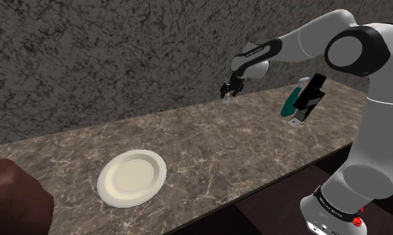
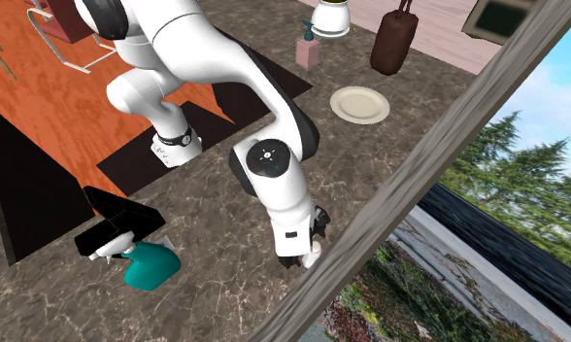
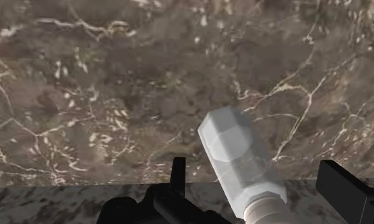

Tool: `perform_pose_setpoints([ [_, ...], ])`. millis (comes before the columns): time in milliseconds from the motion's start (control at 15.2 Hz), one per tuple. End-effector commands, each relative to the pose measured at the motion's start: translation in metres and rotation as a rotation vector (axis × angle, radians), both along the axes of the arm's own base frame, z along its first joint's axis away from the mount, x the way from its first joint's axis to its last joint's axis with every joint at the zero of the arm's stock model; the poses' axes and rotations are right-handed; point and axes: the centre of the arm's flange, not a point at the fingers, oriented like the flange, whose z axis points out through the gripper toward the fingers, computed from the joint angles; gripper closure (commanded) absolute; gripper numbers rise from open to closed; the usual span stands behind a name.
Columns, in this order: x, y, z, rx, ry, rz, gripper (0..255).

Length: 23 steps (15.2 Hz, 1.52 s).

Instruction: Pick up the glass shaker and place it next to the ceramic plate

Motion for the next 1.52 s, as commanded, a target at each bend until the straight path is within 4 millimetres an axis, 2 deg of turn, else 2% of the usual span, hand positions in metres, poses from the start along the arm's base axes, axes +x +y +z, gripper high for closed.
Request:
perform_pose_setpoints([
  [0, 0.000, 0.000, -0.001, 0.000, 0.000, 0.000, 0],
  [264, 0.000, 0.000, -0.001, 0.000, 0.000, 0.000, 0],
  [330, 0.000, 0.000, -0.001, 0.000, 0.000, 0.000, 255],
  [924, 0.000, 0.000, -0.001, 0.000, 0.000, 0.000, 255],
  [1452, 0.000, 0.000, 0.041, 0.000, 0.000, 0.000, 255],
])
